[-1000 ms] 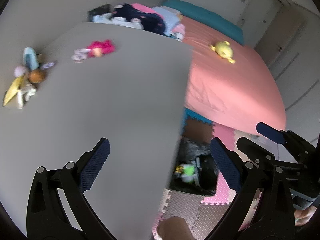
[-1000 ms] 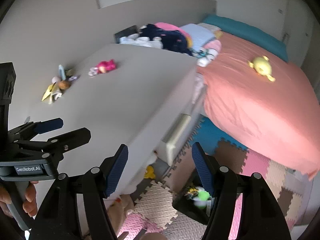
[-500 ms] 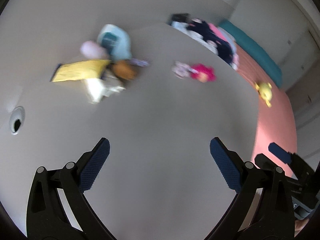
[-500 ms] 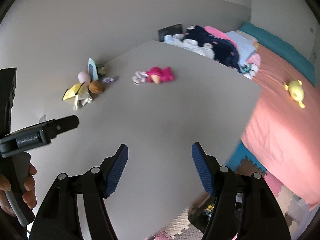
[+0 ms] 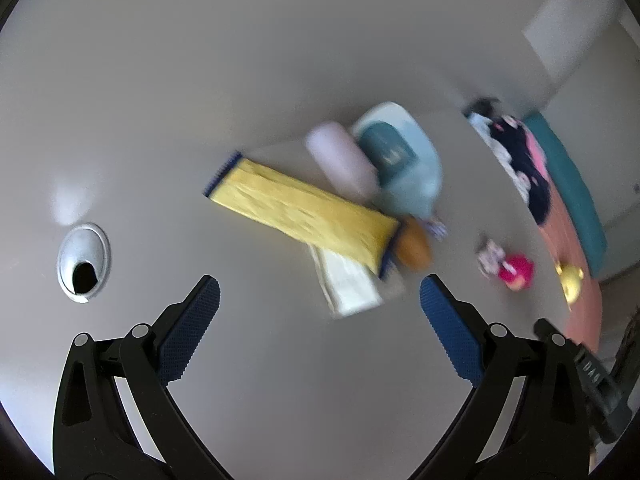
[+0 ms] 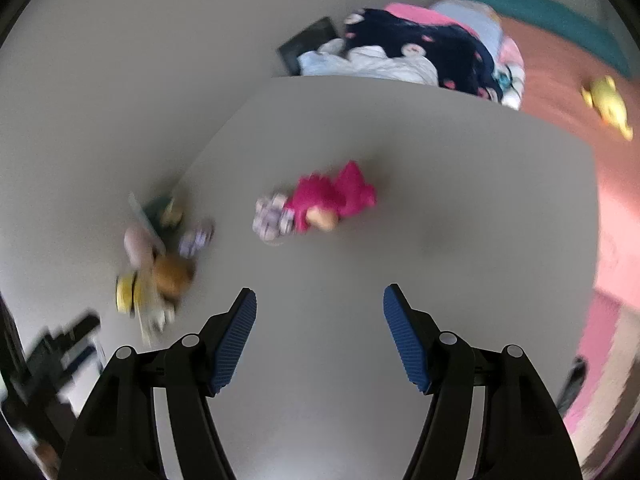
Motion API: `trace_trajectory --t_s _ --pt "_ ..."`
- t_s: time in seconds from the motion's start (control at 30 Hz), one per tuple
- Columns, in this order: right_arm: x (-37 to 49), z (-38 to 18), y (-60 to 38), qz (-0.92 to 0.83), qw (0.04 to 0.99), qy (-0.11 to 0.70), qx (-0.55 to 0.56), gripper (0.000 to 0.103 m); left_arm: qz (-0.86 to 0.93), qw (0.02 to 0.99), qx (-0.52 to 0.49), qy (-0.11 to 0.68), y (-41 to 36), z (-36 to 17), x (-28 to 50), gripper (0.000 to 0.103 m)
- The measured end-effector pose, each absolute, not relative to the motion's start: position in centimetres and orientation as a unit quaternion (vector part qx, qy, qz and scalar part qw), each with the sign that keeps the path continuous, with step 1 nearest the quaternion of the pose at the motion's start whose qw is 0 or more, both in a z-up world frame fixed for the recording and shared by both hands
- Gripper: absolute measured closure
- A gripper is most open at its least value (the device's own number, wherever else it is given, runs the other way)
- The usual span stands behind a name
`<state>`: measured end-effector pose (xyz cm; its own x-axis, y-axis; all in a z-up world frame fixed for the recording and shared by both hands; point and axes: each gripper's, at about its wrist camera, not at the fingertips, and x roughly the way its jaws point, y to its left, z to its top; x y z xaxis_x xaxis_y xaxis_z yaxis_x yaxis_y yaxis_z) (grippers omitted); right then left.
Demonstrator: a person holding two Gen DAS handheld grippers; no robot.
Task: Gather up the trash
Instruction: 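Grasp the yellow wrapper with the left tool while the right grasps the pink doll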
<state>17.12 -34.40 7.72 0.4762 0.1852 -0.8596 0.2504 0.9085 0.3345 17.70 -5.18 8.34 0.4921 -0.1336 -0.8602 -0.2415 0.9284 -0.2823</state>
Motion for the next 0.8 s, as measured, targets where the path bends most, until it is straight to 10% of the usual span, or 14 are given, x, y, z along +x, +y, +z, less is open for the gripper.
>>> trace_trajectory --t_s 0.8 --pt "24.0 4.0 -34.2 -0.090 0.825 0.501 0.247 0.050 0.095 0.797 -0.290 0.521 0.5 4.7 20.7 0.006"
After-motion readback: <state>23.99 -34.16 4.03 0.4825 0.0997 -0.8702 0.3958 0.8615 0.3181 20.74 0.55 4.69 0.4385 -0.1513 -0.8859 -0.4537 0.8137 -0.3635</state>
